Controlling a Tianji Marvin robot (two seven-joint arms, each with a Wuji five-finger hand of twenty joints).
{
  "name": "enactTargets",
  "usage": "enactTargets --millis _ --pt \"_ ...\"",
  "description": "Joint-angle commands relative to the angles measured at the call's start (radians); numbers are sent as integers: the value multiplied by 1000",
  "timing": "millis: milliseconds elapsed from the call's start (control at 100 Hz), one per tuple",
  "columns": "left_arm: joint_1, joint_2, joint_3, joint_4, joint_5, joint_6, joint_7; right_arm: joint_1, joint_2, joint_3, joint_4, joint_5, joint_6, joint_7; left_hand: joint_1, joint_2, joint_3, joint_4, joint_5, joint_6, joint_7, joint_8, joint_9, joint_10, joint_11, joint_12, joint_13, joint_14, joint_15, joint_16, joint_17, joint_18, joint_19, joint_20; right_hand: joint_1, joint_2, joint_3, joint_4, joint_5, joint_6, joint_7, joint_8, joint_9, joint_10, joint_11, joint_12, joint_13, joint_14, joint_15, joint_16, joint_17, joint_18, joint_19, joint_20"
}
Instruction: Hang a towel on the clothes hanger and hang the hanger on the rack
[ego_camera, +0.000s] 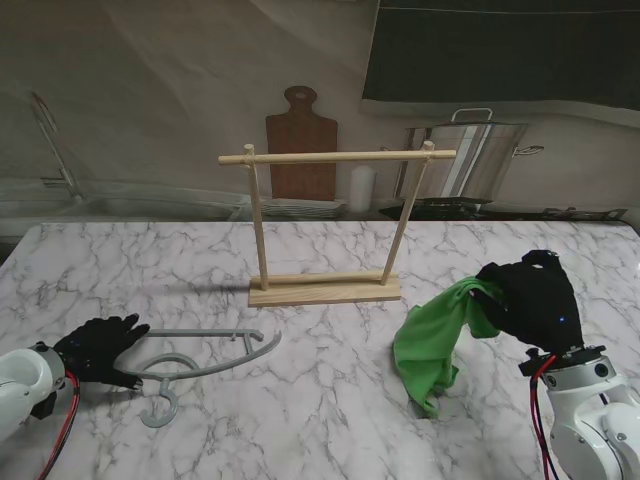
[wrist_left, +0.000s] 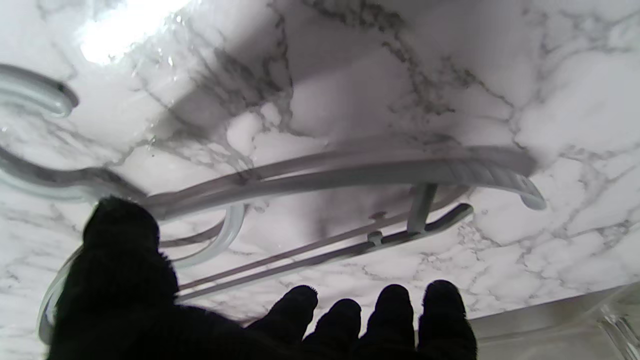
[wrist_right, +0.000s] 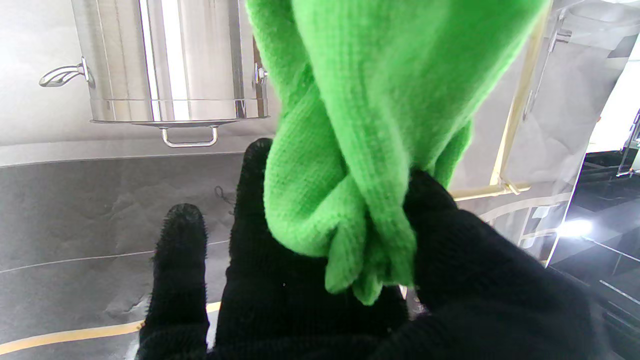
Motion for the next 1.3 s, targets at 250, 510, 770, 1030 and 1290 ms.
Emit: enactTargets --millis 250,510,770,1030,1290 --pt "-40 5 54 53 54 -4 8 5 -2 -15 11 4 17 -2 65 -85 14 -9 -25 32 -32 -109 -27 37 -11 -12 -14 21 1 -14 -3 7 -97 -25 19 77 7 0 41 -51 32 33 -4 32 -11 10 31 -63 -12 6 -30 32 -27 -2" --pt "-57 8 75 69 67 -7 3 -1 -3 -12 12 4 17 -11 118 -116 22 -4 -20 54 -27 -120 -27 40 -11 -13 27 13 20 -6 26 -5 -84 -22 20 78 5 0 41 -51 32 33 -5 32 -11 12 30 -63 -12 7 -34 35 -32 -5" --pt "-75 11 96 89 73 -15 -5 -3 -3 -8 12 6 13 -12 193 -118 32 5 -22 21 -18 -110 -26 14 -11 -12 88 -1 45 13 66 -8 -63 -13 20 77 3 1 41 -53 32 33 -6 33 -11 13 29 -63 -11 7 -39 35 -35 -8" --pt "-100 15 132 126 55 -3 -25 -6 -4 -10 12 15 9 1 234 -93 33 11 -22 -12 -12 -103 -8 -20 -2 2 115 -27 42 24 77 -21 -45 5 20 79 -3 0 40 -59 29 31 -10 31 -13 13 23 -68 -17 5 -44 36 -42 -11" --pt "-116 13 155 158 1 31 -16 -2 -4 -10 17 16 6 0 627 94 19 11 -20 -100 31 139 169 -116 58 91 245 -95 70 67 125 -56 99 53 20 79 -6 1 41 -61 28 30 -10 30 -12 15 24 -68 -18 5 -46 37 -46 -15"
